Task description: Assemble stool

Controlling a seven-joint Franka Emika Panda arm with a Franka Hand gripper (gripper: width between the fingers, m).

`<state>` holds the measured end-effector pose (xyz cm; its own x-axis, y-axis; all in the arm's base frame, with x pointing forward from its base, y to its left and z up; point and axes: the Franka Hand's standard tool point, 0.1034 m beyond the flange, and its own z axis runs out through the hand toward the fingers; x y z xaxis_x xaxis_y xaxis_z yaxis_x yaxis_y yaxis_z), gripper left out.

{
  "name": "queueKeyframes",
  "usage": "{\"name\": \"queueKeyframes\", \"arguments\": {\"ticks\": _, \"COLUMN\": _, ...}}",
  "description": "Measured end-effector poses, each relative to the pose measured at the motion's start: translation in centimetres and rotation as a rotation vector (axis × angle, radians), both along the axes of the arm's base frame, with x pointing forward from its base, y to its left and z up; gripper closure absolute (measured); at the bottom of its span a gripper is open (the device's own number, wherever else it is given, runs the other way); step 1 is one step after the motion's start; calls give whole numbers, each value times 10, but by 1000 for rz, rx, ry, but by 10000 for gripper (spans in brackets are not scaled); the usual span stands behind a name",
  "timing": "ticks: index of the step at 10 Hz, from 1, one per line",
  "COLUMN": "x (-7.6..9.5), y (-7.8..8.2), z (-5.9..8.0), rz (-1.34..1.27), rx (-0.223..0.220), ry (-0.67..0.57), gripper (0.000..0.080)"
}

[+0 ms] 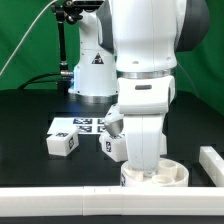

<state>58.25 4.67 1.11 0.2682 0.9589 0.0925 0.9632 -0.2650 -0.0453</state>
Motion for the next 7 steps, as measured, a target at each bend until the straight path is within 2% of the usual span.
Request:
{"name": "queueKeyframes", "arguments": {"ticks": 4, "x": 1, "y": 3, "z": -1, "rz": -2, "rx": 2, "ry": 1, "gripper": 584}}
{"name": "queueKeyframes", "arguments": {"ticks": 7, "x": 4, "y": 31, "z": 0, "rz": 0, "rx": 7, "ry": 34, "gripper": 595}}
